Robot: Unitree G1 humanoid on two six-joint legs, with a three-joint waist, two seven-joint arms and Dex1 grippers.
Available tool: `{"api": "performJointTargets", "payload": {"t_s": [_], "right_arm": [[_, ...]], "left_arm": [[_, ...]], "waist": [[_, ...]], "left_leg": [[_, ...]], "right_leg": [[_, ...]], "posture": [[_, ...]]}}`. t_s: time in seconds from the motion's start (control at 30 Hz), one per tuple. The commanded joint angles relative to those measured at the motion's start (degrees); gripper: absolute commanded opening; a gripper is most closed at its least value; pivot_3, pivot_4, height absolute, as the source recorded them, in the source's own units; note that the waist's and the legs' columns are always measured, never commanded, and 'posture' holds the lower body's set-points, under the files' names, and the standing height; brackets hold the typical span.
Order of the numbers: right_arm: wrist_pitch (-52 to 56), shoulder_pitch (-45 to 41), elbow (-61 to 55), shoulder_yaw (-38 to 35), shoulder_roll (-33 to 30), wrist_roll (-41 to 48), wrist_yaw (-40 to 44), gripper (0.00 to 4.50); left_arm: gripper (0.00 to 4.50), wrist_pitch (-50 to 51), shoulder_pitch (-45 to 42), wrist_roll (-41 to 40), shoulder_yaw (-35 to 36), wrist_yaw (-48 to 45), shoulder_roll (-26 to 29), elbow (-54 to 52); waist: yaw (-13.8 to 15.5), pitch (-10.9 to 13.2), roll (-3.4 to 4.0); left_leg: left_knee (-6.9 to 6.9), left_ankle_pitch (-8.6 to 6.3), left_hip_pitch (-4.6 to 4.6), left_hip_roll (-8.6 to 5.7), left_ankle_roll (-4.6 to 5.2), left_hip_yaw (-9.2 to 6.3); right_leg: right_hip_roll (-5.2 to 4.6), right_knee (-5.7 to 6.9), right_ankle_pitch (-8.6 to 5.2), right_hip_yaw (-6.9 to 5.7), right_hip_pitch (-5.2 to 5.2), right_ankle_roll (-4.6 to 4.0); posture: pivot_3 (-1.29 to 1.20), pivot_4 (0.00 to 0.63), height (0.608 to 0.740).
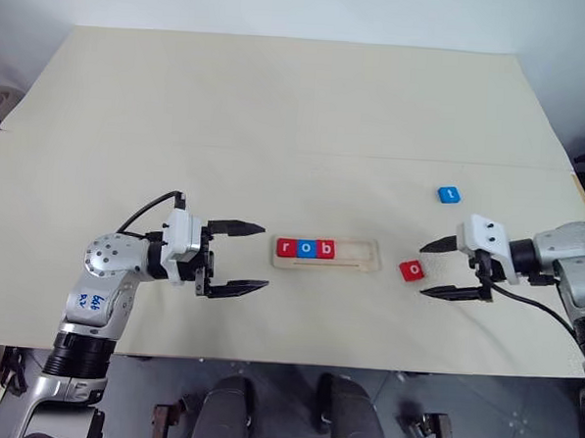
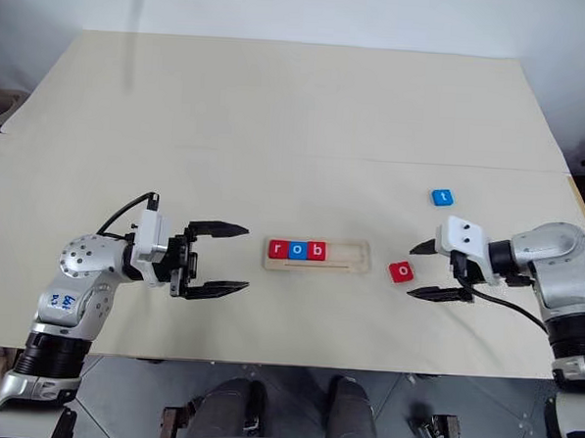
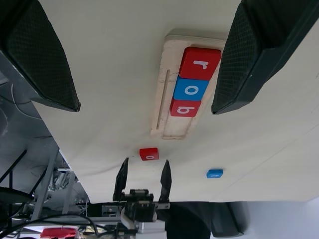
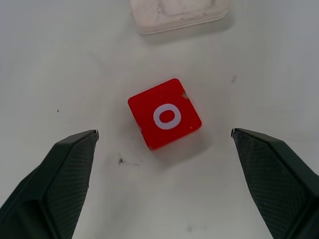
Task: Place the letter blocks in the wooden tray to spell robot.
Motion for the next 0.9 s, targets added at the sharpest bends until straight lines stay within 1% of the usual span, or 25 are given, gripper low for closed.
{"api": "performJointTargets", "payload": {"t_s": [0.03,0.07,0.13,0.17,0.23,0.27,0.4,0.57,0.7,0.9], "right_arm": [[-1.3,-0.6,1.7,-0.4,1.1,-0.5,0.1,3.54],[-1.5,-0.6,2.0,-0.4,1.5,-0.6,-0.4,3.27],[-1.9,-0.8,2.5,-0.5,2.0,-0.9,-0.7,2.48],[-2.0,-0.8,2.5,-0.5,2.1,-1.0,-0.7,2.21],[-2.1,-0.5,2.1,-0.6,2.2,-0.8,-0.7,1.53],[-2.0,-0.4,1.7,-0.7,2.2,-0.6,-0.7,1.46],[-0.3,-1.1,-0.7,-1.3,1.7,0.5,-0.3,1.46],[6.5,-5.6,-6.3,-1.5,3.0,3.3,0.6,1.46],[11.8,-10.0,-9.6,1.0,5.6,3.0,0.7,1.46],[9.6,-14.1,-5.6,5.7,11.1,-1.9,-1.4,1.46]], "left_arm": [[4.50,-0.8,0.4,-0.4,0.4,0.8,-0.3,-2.0],[4.50,-1.0,0.3,-0.4,0.4,1.0,-0.3,-1.8],[4.50,-1.2,0.1,-0.3,0.3,1.1,-0.4,-1.4],[4.50,-1.3,0.1,-0.3,0.3,1.1,-0.4,-1.2],[4.50,-1.6,0.0,-0.2,0.4,1.1,-0.5,-0.9],[4.50,-1.7,0.0,-0.2,0.4,1.1,-0.6,-0.8],[4.50,-2.5,0.1,-0.1,0.4,1.1,-0.6,-0.2],[4.50,-3.0,-0.1,0.1,0.5,1.2,-0.6,0.8],[4.50,-3.6,-0.1,0.7,0.3,1.4,-0.7,1.6],[4.50,-4.7,-0.5,2.4,-0.3,2.7,-1.2,2.7]], "waist": [[0.1,0.0,0.00],[0.0,0.0,0.00],[0.0,0.0,0.00],[0.0,0.0,0.00],[0.0,0.0,0.00],[0.0,0.0,0.00],[0.0,0.0,0.00],[-0.2,0.0,0.02],[-0.1,0.0,0.03],[0.2,0.0,0.03]], "left_leg": [[0.00,0.00,0.00,0.00,0.00,0.00],[0.01,0.00,0.00,0.00,0.00,-0.01],[0.01,0.00,0.00,0.00,0.00,-0.01],[0.01,0.00,0.01,0.01,0.00,-0.01],[0.01,0.00,0.01,0.01,0.00,-0.01],[0.01,0.00,0.01,0.01,0.00,-0.01],[0.01,0.00,0.01,0.01,0.00,-0.01],[0.01,0.00,0.01,0.01,-0.01,0.00],[0.01,0.01,0.01,0.03,-0.02,0.00],[0.03,0.01,-0.04,0.01,-0.02,-0.01]], "right_leg": [[0.00,-0.01,0.00,0.00,0.00,0.00],[0.00,-0.01,0.00,-0.01,0.01,0.00],[0.00,0.00,0.00,-0.01,0.02,0.00],[0.00,0.00,0.00,-0.01,0.02,0.00],[0.00,0.01,0.00,-0.01,0.02,0.00],[0.00,0.01,0.00,-0.01,0.02,0.00],[0.00,0.01,0.00,-0.01,0.02,0.00],[0.00,0.04,0.00,0.01,-0.01,0.00],[0.01,0.07,-0.01,0.01,-0.03,-0.01],[-0.01,0.04,0.00,-0.03,-0.02,-0.01]], "posture": [[0.00,0.150,0.740],[0.00,0.150,0.740],[0.00,0.150,0.740],[0.00,0.150,0.740],[0.00,0.150,0.740],[0.00,0.150,0.740],[0.00,0.150,0.740],[0.00,0.150,0.740],[0.00,0.150,0.740],[0.00,0.150,0.740]]}}
